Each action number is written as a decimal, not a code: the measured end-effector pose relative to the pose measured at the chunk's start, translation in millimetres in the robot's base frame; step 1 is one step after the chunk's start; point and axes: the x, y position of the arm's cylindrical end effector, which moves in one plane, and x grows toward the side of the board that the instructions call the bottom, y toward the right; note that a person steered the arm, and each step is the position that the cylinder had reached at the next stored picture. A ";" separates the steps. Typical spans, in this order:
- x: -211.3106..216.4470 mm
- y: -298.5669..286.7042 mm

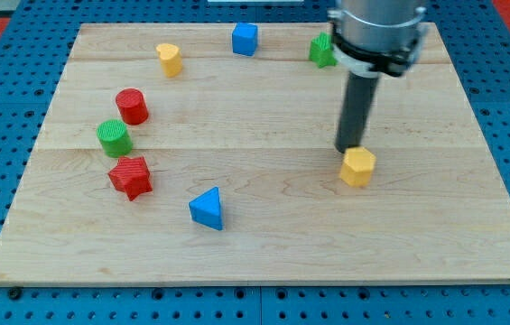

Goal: Slide the yellow hexagon towards the blue triangle

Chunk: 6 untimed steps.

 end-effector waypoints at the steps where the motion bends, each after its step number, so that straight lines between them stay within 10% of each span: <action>1: 34.7 -32.7; 6: 48.8 85.3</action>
